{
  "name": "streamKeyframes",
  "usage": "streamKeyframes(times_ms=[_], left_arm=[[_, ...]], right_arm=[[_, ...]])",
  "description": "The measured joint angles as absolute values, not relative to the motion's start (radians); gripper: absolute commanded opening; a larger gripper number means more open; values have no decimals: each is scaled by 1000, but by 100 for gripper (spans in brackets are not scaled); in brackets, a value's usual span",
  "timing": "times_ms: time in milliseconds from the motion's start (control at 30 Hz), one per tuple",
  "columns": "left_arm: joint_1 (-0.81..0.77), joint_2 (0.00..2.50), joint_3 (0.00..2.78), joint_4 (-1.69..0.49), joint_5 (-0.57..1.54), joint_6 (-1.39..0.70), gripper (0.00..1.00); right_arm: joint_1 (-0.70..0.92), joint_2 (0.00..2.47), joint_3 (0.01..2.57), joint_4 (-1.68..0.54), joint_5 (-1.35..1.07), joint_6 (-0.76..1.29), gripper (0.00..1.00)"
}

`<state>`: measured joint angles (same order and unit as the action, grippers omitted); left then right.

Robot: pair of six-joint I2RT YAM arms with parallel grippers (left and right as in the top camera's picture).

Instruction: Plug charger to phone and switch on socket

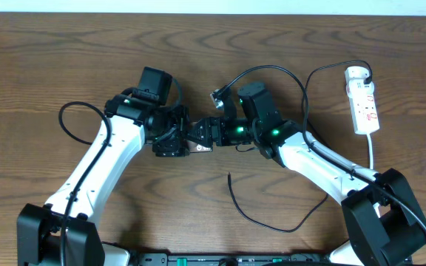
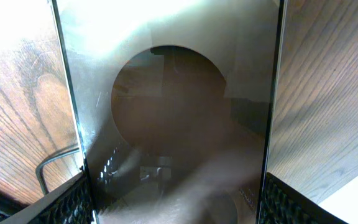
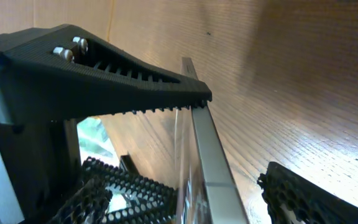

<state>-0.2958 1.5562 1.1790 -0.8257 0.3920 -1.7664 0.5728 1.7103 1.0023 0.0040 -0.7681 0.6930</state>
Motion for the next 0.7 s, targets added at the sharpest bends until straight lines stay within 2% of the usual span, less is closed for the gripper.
streamKeyframes(times_ms=[100, 167, 300, 500, 700], left_arm=[[-301, 1556, 1179, -825, 389, -1792, 7], [-303, 1556, 1179, -826, 387, -1808, 7], [-303, 1556, 1179, -826, 387, -1828, 7], [-323, 1556, 1179, -825, 385, -1861, 7], [-348, 1556, 1179, -825, 383, -1888, 7]], right_arm=[[573, 1710, 1002, -6, -756, 698, 75], [573, 1710, 1002, -18, -741, 700, 68], [573, 1710, 1002, -27, -724, 704, 66], [573, 1710, 1002, -27, -715, 708, 55], [573, 1710, 1002, -27, -713, 708, 53]])
